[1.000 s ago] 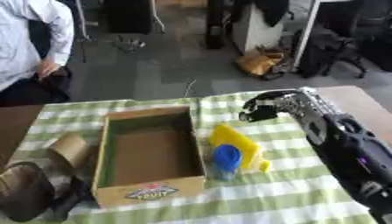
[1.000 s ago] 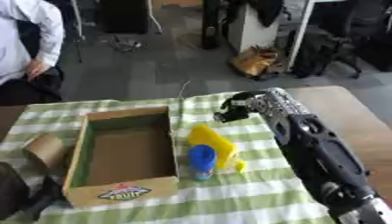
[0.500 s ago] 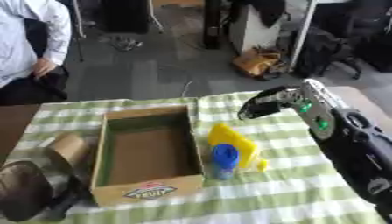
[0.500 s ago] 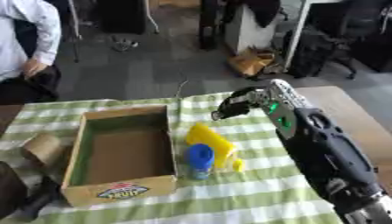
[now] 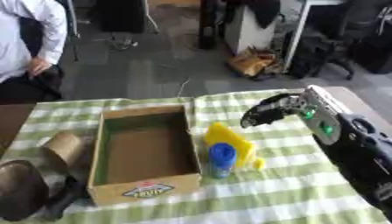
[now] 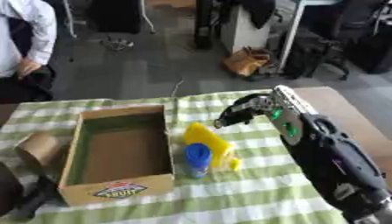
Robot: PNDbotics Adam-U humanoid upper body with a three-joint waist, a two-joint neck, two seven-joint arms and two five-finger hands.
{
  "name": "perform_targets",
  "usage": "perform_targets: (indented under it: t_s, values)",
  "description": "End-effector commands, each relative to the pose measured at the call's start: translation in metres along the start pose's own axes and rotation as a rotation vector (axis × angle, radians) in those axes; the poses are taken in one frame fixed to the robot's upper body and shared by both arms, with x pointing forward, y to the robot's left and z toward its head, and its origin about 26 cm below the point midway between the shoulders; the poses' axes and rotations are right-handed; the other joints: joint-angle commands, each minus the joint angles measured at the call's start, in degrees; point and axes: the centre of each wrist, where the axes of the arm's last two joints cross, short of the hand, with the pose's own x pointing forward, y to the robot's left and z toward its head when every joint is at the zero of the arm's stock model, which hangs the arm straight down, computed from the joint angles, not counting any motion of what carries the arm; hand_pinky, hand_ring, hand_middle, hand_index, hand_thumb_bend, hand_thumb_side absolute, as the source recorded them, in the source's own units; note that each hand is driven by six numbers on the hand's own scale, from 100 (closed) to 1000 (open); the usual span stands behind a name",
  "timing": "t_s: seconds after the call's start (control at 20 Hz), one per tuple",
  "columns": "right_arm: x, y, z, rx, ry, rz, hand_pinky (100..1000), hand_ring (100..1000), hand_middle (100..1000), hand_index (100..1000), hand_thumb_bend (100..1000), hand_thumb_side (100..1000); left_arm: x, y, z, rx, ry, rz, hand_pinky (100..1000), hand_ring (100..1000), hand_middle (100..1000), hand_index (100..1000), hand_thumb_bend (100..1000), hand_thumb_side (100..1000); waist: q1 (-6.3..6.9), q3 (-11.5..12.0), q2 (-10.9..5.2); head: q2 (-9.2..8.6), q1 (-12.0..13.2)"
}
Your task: Pick up objects on the table and place them in the box.
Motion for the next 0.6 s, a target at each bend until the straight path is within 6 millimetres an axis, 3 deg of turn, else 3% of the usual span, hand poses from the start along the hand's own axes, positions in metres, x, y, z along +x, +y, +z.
perform_targets:
  t_s: [0.05,0.35,0.6]
  values:
    - [-0.003,-0.011,0.014,-0.032,0.005,0.025,891,981,913,998,100,1000,0.003,0.002,-0.01,-0.01,-0.04,0.001,861,917,858,822,100,1000,0.03,-0.12,-1.13,0.44,0.25]
    - [0.008,-0.008,0.018,-0.058,-0.001,0.082,898,989,928,1000,100,1000,0.004,0.0,-0.01,-0.011,-0.039,0.006,861,917,858,822,100,1000,-0.11,-0.33,-1.22,0.41,0.28]
    - [0.017,-0.004,0.021,-0.099,0.004,0.175,839,966,929,1000,252,1000,0.004,0.0,-0.01,-0.009,-0.034,0.009,863,917,857,821,100,1000,-0.12,-0.26,-1.16,0.24,0.09]
